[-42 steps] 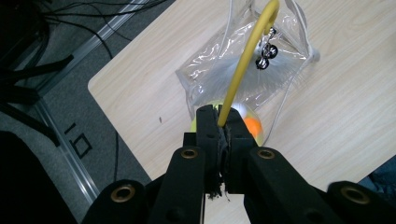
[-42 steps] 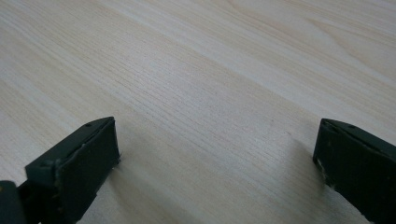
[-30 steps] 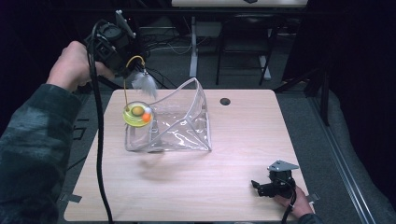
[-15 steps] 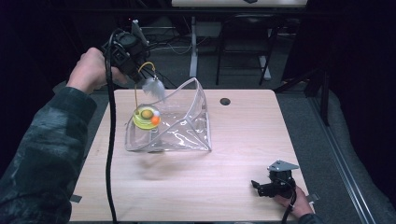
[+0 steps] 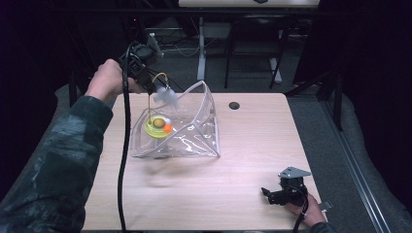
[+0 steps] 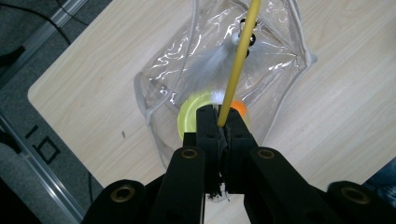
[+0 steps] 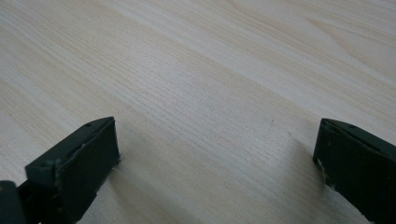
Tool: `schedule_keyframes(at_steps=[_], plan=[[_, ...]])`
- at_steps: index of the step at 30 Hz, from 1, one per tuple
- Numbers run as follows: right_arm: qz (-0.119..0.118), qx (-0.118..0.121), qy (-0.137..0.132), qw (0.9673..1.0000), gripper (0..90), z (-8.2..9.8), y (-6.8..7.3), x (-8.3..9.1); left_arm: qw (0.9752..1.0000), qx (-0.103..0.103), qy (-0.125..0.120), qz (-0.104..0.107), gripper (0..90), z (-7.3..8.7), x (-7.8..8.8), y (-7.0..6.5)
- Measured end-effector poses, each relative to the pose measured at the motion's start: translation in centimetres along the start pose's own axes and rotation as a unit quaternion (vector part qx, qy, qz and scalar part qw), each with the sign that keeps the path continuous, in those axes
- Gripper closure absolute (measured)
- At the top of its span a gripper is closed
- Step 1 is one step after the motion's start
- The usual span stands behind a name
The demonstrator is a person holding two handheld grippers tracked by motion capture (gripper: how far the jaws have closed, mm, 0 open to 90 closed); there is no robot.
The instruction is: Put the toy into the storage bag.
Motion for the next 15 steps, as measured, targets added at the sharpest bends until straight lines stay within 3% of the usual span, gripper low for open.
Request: schedule_keyframes(at_steps=[15], plan=[[0.000, 0.000, 0.000, 1.0000, 0.0, 0.0, 0.0, 0.0, 0.9997, -0.005, 0.016, 0.017, 87.9, -0.2, -2.7, -1.0]])
Point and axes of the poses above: each handheld gripper's, and its own axes: x roughly backward along the jaws, z roughly out of its underside, y roughly to its left, the point moved 5 cm from there along -x, roughly forward along the jaws, and after that the axes turned 13 degrees about -z, right-handed, at the moved point
